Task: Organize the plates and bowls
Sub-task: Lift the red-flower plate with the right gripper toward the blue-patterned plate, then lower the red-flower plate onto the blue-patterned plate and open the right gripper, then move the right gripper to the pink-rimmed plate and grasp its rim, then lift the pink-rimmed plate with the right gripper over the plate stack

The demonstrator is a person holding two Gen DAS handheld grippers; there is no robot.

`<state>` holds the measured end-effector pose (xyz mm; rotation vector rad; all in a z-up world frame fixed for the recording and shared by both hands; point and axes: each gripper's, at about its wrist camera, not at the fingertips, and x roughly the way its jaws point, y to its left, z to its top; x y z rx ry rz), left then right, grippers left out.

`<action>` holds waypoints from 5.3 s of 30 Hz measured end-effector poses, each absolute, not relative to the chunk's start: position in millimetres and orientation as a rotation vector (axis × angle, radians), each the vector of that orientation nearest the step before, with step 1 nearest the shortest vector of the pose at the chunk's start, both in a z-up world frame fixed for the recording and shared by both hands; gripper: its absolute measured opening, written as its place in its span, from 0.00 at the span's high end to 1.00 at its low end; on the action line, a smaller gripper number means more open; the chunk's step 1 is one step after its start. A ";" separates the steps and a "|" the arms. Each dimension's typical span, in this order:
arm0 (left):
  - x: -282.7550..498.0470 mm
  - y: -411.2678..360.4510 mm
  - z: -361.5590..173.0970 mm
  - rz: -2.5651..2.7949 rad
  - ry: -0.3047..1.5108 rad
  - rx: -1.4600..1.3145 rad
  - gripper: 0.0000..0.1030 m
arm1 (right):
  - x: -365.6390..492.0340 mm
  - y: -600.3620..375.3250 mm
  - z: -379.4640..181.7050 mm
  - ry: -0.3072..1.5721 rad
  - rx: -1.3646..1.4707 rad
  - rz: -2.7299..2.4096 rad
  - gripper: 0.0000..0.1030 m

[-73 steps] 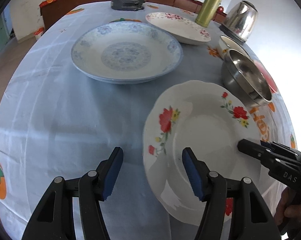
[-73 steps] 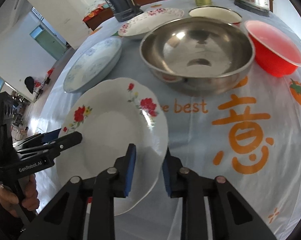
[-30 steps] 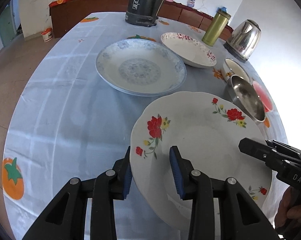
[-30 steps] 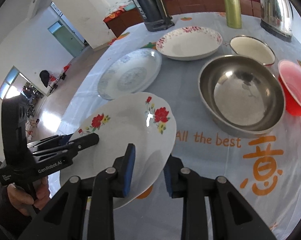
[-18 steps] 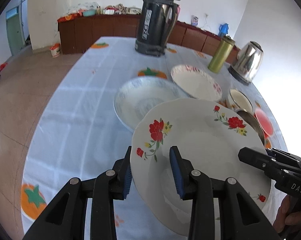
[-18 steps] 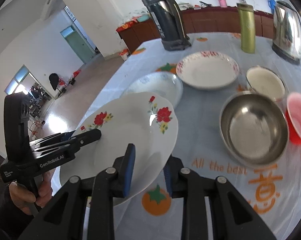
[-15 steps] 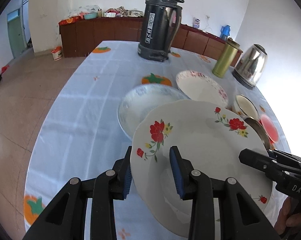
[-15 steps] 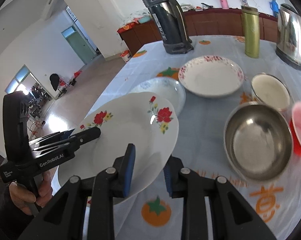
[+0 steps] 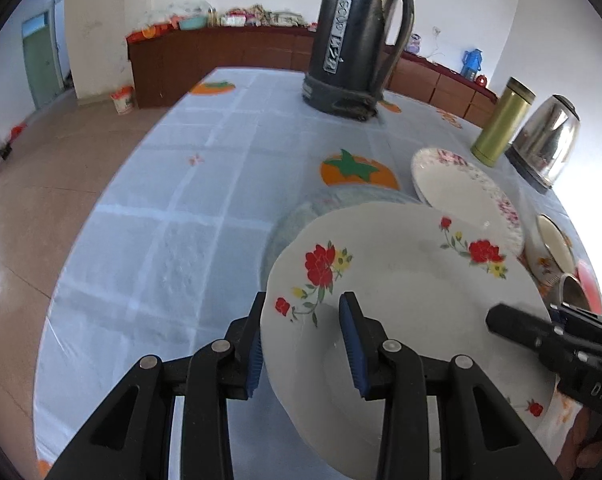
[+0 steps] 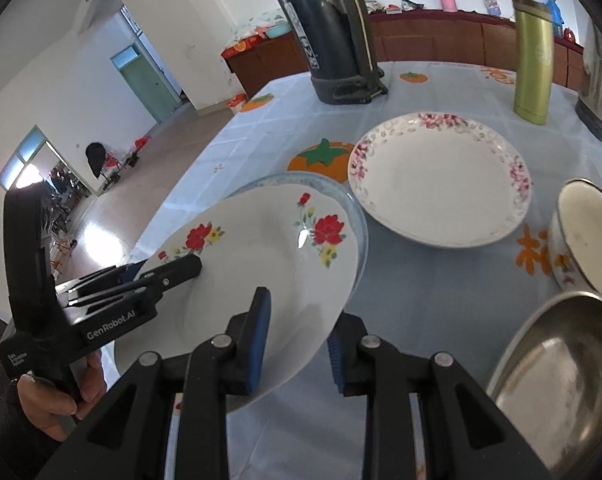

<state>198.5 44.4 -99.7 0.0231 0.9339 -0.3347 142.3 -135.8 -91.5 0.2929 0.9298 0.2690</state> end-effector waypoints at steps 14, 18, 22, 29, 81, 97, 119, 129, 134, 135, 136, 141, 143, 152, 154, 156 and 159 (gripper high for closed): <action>225.1 39.4 -118.7 -0.278 0.941 0.061 0.62 | 160.7 -127.2 -110.7 0.944 0.247 0.253 0.74; 231.8 32.5 -119.0 -0.279 0.947 0.086 0.61 | 165.6 -126.6 -109.9 0.961 0.256 0.219 0.71; 234.7 27.2 -119.3 -0.276 0.949 0.121 0.58 | 168.4 -125.4 -108.9 0.967 0.276 0.222 0.60; 235.7 20.8 -118.0 -0.233 0.956 0.159 0.52 | 167.6 -117.5 -105.7 0.986 0.266 0.200 0.50; 141.5 83.3 -59.4 0.145 0.810 0.128 0.33 | 163.8 -108.6 -95.5 0.975 0.196 -0.009 0.19; 171.6 71.9 -65.2 0.088 0.878 0.142 0.33 | 141.0 -140.1 -66.4 0.905 0.268 0.016 0.18; 274.1 -64.9 -40.4 -0.309 0.984 0.176 0.33 | 193.4 -297.8 -27.2 0.941 0.395 -0.041 0.47; 332.8 -102.9 -94.3 -0.371 1.155 0.142 0.33 | 267.6 -347.0 -90.5 1.198 0.564 0.007 0.54; 343.5 -109.4 -110.0 -0.363 1.197 0.144 0.33 | 281.8 -346.9 -110.8 1.264 0.570 0.048 0.57; 344.7 -109.6 -113.1 -0.362 1.206 0.140 0.33 | 283.9 -344.6 -114.0 1.278 0.558 0.063 0.57; 345.6 -110.1 -115.3 -0.367 1.212 0.136 0.33 | 285.6 -341.6 -115.6 1.286 0.537 0.073 0.58; 344.4 -118.6 -128.2 -0.389 1.240 0.142 0.33 | 290.0 -331.5 -119.6 1.308 0.455 0.081 0.65; 342.0 -124.2 -126.5 -0.415 1.230 0.159 0.44 | 289.1 -328.2 -121.6 1.313 0.446 0.102 0.75; 337.8 -132.8 -122.8 -0.473 1.213 0.137 0.67 | 290.5 -327.1 -125.7 1.302 0.401 0.084 0.85; 335.3 -131.6 -122.1 -0.474 1.219 0.135 0.68 | 290.8 -325.9 -125.4 1.302 0.393 0.078 0.85; 334.3 -128.8 -120.0 -0.475 1.216 0.117 0.69 | 289.4 -325.0 -122.9 1.299 0.386 0.067 0.85; 334.5 -126.2 -111.7 -0.479 1.189 0.112 0.69 | 287.5 -323.0 -115.5 1.281 0.376 0.074 0.85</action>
